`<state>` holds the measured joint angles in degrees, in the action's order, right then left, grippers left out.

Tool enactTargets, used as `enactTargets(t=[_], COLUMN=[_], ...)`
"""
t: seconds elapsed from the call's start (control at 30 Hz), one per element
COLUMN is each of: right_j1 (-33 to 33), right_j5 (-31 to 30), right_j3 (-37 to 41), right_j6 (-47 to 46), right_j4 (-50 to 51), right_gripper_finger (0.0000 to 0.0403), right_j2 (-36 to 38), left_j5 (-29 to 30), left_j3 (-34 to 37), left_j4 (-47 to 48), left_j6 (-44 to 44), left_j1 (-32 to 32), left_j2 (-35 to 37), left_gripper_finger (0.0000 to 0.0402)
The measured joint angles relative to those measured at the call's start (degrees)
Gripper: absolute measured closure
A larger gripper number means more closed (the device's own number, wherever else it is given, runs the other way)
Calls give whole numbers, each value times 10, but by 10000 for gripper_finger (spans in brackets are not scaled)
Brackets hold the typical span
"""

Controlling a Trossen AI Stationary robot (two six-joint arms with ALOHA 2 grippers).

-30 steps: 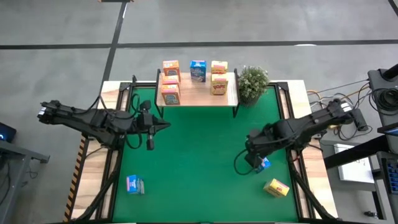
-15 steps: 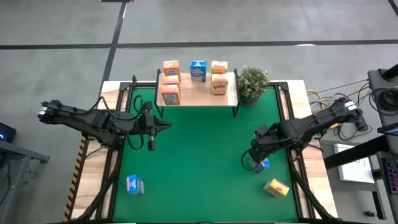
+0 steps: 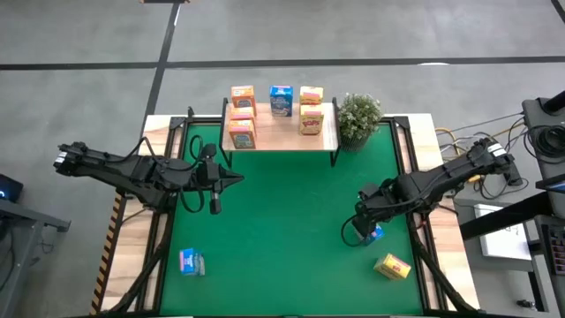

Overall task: Stack cereal on shelf
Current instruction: Put the right blue cereal box on the shelf

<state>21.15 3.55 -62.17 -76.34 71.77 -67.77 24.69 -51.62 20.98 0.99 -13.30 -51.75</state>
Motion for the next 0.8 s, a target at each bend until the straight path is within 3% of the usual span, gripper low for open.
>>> enactTargets(t=[0.57,0.8], right_j1=[34,34], right_j5=[-1,-1], right_j3=[4,4], right_j6=[20,27], right_j4=[-27,-27], right_gripper_finger=[81,125], right_j2=[-75,-90], left_j5=[0,0], left_j3=[0,0], left_j4=[0,0], left_j6=[0,0], left_j1=[0,0], left_j2=[0,0], left_gripper_finger=[402,402])
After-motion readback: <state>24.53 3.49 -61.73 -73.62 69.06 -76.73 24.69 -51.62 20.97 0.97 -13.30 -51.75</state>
